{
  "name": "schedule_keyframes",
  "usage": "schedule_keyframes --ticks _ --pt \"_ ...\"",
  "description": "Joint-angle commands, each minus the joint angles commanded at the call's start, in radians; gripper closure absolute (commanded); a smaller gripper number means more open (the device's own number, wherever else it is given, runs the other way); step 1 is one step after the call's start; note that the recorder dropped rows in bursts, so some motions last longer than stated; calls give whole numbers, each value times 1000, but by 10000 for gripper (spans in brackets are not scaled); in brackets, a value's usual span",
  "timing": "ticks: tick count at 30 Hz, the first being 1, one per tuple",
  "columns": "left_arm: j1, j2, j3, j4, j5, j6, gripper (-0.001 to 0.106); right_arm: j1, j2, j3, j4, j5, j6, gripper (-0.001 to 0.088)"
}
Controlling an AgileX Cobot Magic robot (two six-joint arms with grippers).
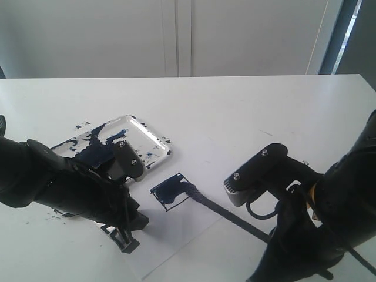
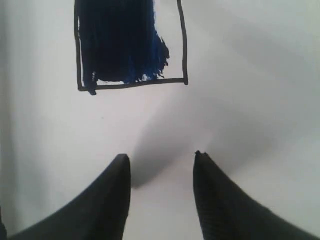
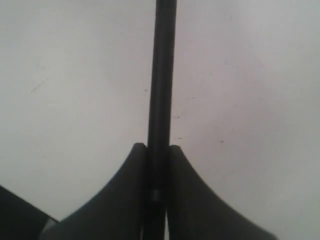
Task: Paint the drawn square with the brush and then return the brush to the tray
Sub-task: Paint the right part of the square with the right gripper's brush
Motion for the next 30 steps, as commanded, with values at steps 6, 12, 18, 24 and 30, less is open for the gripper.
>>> schedule_keyframes --ticks 6,12,18,24,30 --pt "0 0 0 0 0 0 582 0 0 0 34 -12 -29 868" --pt "0 0 0 0 0 0 582 0 0 0 69 -12 -68 868" --pt "0 0 0 0 0 0 582 0 0 0 102 -12 -94 868" --pt "0 0 0 0 0 0 582 0 0 0 102 -12 -94 868" --pt "0 0 0 0 0 0 582 0 0 0 76 -12 -87 868"
